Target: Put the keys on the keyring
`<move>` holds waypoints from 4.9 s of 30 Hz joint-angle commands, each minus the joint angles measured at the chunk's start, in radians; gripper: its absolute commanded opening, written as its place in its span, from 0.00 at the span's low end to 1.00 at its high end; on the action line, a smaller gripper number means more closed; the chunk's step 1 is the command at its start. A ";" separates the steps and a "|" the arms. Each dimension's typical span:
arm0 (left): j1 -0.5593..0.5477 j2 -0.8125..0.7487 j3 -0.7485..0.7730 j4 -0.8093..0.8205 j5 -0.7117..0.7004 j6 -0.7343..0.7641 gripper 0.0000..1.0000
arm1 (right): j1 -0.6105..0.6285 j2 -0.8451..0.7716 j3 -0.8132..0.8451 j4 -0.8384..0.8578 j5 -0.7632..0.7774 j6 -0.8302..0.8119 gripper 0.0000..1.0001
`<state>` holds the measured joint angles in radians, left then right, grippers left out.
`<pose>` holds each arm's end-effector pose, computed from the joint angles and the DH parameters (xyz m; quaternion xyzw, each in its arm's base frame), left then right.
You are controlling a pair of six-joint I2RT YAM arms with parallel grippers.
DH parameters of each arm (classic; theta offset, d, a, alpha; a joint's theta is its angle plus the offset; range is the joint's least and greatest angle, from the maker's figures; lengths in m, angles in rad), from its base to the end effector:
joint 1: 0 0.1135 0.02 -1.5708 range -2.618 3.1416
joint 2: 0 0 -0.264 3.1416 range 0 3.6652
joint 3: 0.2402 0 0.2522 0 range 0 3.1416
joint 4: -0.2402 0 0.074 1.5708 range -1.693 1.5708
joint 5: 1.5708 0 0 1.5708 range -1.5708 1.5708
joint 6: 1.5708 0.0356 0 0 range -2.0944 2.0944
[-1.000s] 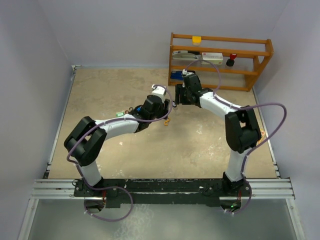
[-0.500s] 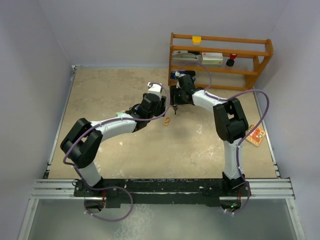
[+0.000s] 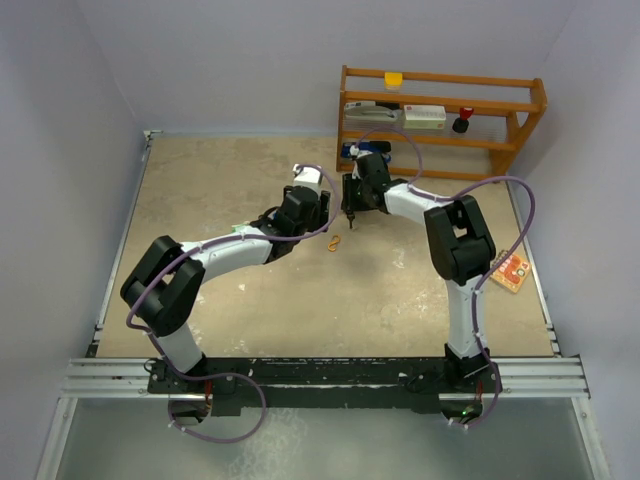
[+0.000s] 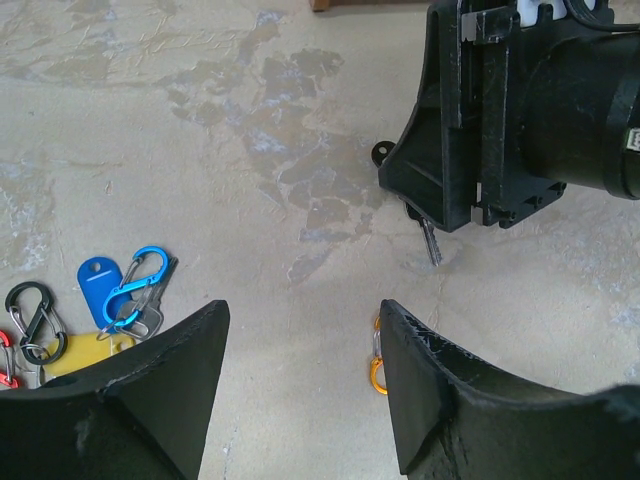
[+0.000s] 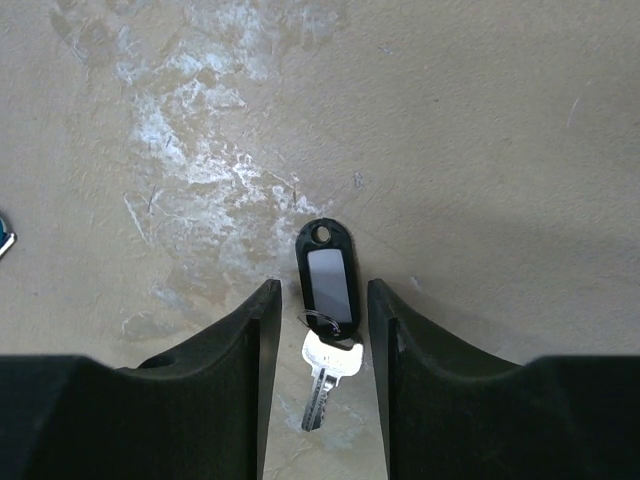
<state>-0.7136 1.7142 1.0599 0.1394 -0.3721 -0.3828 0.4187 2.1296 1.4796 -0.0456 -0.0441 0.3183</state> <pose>0.2972 -0.2402 0.2205 0.0479 0.8527 -0.1216 0.5058 0.4337 0.1947 0.1666 -0.0548 0.9039 0.1712 0.3880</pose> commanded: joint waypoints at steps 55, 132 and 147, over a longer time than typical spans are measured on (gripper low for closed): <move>0.009 -0.030 0.012 0.011 -0.023 0.007 0.58 | 0.032 -0.161 -0.171 0.064 -0.028 -0.030 0.29; 0.007 -0.011 0.012 0.031 0.009 -0.003 0.58 | 0.032 -0.425 -0.350 0.163 -0.007 -0.016 0.00; -0.011 0.087 0.008 0.098 0.090 -0.060 0.56 | 0.031 -0.582 -0.403 0.124 0.134 -0.024 0.00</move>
<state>-0.7109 1.7798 1.0599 0.1894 -0.3134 -0.4103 0.4450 1.6142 1.0821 0.0853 0.0154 0.2958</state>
